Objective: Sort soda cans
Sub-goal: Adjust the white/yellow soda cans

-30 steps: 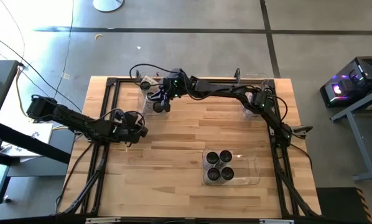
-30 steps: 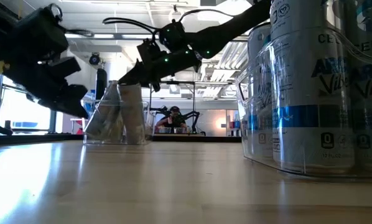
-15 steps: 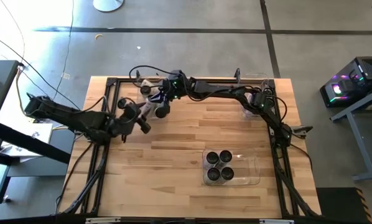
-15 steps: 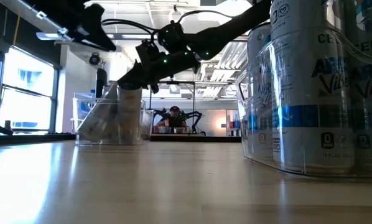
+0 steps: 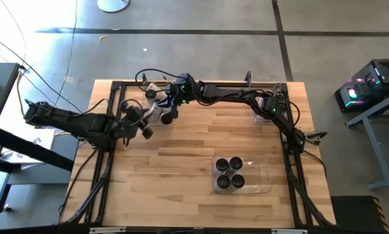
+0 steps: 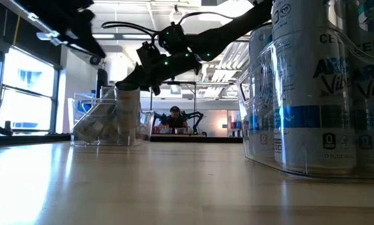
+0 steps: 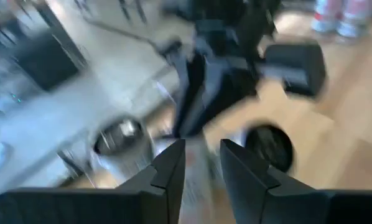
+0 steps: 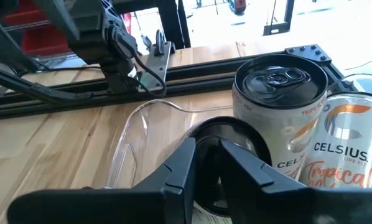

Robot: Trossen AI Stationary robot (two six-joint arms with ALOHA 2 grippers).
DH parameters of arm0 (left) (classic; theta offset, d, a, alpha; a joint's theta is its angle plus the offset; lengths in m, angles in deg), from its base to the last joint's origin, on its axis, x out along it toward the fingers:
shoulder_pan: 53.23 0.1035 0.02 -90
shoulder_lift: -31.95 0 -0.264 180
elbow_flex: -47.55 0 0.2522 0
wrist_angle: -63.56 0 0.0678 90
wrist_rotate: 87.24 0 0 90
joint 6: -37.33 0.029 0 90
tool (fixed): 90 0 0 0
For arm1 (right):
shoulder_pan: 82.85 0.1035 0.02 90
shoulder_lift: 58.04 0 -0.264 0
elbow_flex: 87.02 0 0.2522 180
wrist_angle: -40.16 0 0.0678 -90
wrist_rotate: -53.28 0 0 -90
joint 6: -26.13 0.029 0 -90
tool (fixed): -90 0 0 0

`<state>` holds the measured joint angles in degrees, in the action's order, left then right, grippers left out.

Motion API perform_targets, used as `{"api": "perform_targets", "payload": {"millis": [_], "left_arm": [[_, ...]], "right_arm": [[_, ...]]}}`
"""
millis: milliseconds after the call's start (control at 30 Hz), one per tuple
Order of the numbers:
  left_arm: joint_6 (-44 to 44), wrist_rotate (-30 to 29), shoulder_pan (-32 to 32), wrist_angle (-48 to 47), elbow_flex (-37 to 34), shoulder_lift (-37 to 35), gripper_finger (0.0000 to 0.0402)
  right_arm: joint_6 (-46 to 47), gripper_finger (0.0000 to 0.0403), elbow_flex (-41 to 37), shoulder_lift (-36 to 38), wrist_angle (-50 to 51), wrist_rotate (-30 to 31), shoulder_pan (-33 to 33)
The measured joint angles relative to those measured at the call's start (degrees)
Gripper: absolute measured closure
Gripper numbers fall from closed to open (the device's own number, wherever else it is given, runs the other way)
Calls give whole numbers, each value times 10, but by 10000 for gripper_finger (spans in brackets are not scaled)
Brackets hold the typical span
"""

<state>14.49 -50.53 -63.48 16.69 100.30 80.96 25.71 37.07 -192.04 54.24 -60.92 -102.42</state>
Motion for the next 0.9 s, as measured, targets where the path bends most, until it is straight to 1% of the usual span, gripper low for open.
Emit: {"api": "perform_targets", "payload": {"millis": [133, 200, 267, 333, 433, 500, 567, 700, 733, 833, 900], "left_arm": [[-188, 65, -33, -135, -2, -28, 327], [-274, 84, -49, -172, -21, -29, 335], [-331, 91, -63, -181, -52, -27, 342], [-369, 93, -73, -174, -84, -24, 347], [-420, 76, -88, -162, -122, -24, 352], [-441, 62, -97, -161, -129, -24, 353], [-442, 48, -108, -159, -126, -24, 354], [-412, 21, -121, -157, -98, -24, 354], [-403, 18, -123, -156, -90, -24, 354], [-381, 17, -127, -156, -71, -24, 354], [-372, 16, -132, -156, -64, -24, 354]], "right_arm": [[0, 339, 3, 0, 0, -10, 2], [0, 339, 9, 0, 3, -12, 7], [-2, 339, 15, 0, 3, -14, 14], [-10, 339, 22, 0, 8, -14, 20], [-14, 339, 29, 0, 12, -15, 28], [-15, 339, 29, 0, 12, -15, 32], [-15, 339, 29, 0, 11, -14, 35], [-16, 339, 29, -2, -11, -13, 40], [-17, 339, 29, -3, -12, -7, 41], [-32, 339, 29, -2, -12, 41, 43], [-35, 339, 29, 8, -8, 48, 40]]}}
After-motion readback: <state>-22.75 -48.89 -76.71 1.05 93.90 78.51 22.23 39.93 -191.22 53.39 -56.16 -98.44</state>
